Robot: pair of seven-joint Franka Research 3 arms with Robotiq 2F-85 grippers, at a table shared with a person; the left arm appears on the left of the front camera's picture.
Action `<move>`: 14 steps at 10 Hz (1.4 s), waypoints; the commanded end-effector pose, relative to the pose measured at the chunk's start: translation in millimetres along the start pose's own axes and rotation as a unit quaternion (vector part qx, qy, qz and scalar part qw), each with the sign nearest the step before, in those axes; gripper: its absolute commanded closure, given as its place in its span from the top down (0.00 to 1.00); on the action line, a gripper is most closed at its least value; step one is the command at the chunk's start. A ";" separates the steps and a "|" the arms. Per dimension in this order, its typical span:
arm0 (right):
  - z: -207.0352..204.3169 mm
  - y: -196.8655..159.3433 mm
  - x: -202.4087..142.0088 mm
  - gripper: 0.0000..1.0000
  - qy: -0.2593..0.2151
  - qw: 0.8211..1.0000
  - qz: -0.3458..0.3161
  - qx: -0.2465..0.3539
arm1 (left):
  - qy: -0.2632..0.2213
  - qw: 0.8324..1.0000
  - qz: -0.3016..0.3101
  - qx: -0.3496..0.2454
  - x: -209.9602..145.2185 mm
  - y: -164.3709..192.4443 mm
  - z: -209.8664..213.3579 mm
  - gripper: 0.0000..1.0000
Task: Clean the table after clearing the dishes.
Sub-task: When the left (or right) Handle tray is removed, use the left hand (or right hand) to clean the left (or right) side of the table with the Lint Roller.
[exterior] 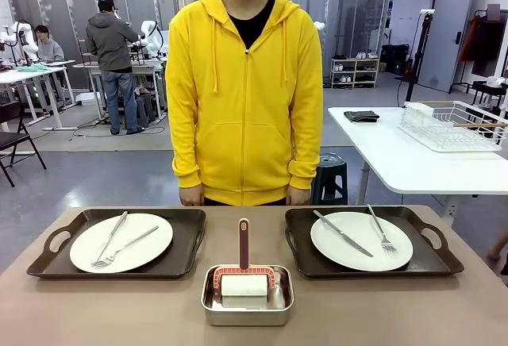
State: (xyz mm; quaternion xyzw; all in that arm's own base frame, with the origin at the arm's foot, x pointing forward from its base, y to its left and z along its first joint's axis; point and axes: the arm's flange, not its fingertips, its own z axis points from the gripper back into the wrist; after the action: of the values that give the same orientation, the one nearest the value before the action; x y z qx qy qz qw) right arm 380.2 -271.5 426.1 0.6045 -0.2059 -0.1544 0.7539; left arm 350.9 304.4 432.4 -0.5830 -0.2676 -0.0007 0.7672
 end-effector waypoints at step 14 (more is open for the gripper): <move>2.9 0.9 -1.6 1.00 0.001 1.000 0.001 -0.004 | 0.001 1.000 0.003 -0.004 -2.4 -1.3 3.3 1.00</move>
State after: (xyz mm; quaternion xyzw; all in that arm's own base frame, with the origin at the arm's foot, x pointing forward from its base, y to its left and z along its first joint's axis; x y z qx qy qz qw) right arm 380.1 -271.8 426.1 0.6044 -0.2060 -0.1547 0.7539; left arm 350.7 304.3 432.1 -0.5832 -0.2675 -0.0004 0.7670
